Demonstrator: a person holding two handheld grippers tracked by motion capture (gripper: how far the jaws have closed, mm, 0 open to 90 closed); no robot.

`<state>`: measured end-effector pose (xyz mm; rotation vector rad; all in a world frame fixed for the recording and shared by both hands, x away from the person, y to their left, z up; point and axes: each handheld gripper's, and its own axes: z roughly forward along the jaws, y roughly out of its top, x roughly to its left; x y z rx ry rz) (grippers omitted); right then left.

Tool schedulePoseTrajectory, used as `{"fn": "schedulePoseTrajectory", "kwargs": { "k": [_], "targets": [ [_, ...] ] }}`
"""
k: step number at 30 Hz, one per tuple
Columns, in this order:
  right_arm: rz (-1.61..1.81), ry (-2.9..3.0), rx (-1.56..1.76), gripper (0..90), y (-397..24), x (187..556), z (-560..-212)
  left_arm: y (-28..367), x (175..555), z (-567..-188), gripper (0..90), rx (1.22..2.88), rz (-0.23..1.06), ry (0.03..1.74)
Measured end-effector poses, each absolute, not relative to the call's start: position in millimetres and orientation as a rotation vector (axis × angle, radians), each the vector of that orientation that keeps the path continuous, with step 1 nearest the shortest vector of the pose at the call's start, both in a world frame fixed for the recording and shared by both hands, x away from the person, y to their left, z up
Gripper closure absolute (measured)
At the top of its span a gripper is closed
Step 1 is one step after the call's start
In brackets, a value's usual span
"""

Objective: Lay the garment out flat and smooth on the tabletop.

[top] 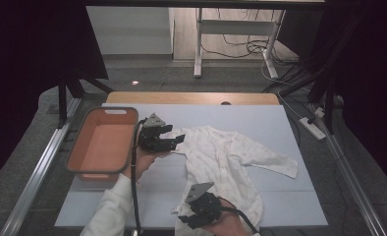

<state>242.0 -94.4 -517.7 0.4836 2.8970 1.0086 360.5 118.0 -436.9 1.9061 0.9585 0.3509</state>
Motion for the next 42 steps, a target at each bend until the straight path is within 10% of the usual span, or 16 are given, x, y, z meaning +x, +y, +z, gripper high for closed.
{"fn": "schedulePoseTrajectory", "kwargs": {
  "k": [7, 13, 17, 27, 33, 42],
  "targets": [
    [0.962, 2.874, 0.423, 40.1, -73, 240, -523, 121, 359, -438, 35.3, 1.901, 0.354, 0.97],
    [0.957, 2.851, 0.381, 77.2, -73, 243, -522, 123, 357, -438, 35.3, 1.905, 0.36, 0.976],
    [0.959, 2.868, 0.375, 86.9, -77, 242, -522, 125, 356, -438, 35.3, 1.9, 0.366, 0.984],
    [1.022, 2.909, 0.265, 86.4, -84, 215, -513, 119, 357, -442, 35.2, 1.924, 0.363, 0.98],
    [1.182, 2.828, 0.378, 54.7, -99, 220, -500, 117, 361, -447, 35.1, 1.933, 0.357, 0.997],
    [1.287, 2.69, 0.557, 47.0, -164, 230, -478, 102, 371, -467, 35.3, 2.022, 0.393, 1.028]
  ]
}}
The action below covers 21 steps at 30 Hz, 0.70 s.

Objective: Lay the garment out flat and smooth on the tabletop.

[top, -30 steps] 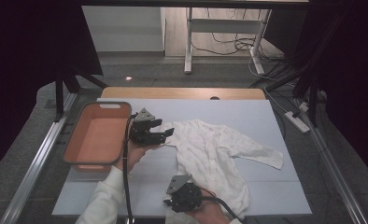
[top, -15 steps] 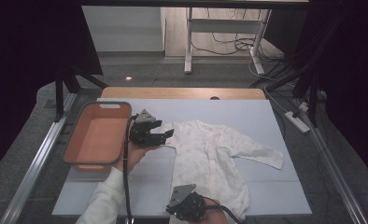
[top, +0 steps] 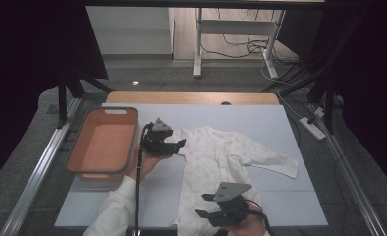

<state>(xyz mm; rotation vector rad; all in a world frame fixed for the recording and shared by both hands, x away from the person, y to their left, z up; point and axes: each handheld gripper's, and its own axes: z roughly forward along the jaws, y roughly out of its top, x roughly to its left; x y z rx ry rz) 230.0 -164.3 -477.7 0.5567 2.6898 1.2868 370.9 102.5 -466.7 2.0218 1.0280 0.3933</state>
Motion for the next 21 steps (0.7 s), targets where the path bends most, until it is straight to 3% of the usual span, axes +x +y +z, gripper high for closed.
{"fn": "schedulePoseTrajectory", "kwargs": {
  "k": [9, 21],
  "targets": [
    [1.266, 2.605, 0.734, 45.6, -214, 241, -479, 89, 382, -498, 37.7, 2.137, 0.412, 1.06],
    [1.257, 2.59, 0.766, 44.7, -225, 246, -480, 89, 396, -526, 49.7, 2.224, 0.464, 1.152]
  ]
}}
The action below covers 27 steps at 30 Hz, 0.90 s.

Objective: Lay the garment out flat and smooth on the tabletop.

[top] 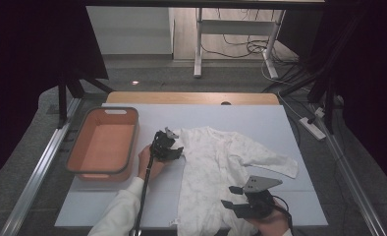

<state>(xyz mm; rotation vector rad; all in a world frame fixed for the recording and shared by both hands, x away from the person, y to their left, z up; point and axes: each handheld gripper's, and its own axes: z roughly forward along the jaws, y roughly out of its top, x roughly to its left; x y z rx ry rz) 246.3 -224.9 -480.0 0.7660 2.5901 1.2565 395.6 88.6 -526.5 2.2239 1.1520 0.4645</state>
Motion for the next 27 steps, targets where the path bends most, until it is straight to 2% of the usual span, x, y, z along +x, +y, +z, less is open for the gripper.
{"fn": "schedulePoseTrajectory", "kwargs": {
  "k": [3, 6, 9, 20, 27],
  "targets": [
    [1.257, 2.589, 0.764, 44.6, -225, 246, -480, 90, 397, -531, 55.4, 2.222, 0.44, 1.163],
    [1.261, 2.582, 0.765, 44.6, -227, 247, -478, 92, 397, -530, 75.7, 2.216, 0.418, 1.163],
    [1.268, 2.569, 0.775, 44.6, -229, 248, -477, 94, 395, -524, 84.3, 2.209, 0.401, 1.148],
    [1.271, 2.557, 0.783, 44.1, -232, 249, -474, 121, 379, -462, 84.8, 2.036, 0.395, 1.103],
    [1.27, 2.557, 0.786, 43.5, -232, 250, -474, 152, 382, -452, 84.7, 1.926, 0.365, 1.182]
  ]
}}
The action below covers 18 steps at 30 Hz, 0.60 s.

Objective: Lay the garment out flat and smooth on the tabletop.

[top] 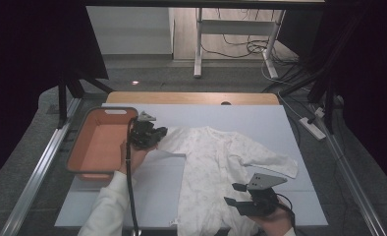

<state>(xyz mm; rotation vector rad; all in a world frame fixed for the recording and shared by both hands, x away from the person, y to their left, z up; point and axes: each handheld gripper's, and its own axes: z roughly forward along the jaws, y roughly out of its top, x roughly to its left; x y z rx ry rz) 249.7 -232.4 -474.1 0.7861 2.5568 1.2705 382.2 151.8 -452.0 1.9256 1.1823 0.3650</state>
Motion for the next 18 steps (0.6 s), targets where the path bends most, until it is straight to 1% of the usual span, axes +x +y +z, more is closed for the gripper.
{"fn": "schedulePoseTrajectory", "kwargs": {
  "k": [4, 18],
  "targets": [
    [1.271, 2.555, 0.788, 43.2, -233, 250, -474, 166, 385, -454, 84.8, 1.864, 0.327, 1.217],
    [1.272, 2.538, 0.797, 42.5, -236, 252, -472, 191, 387, -454, 84.7, 1.793, 0.334, 1.281]
  ]
}}
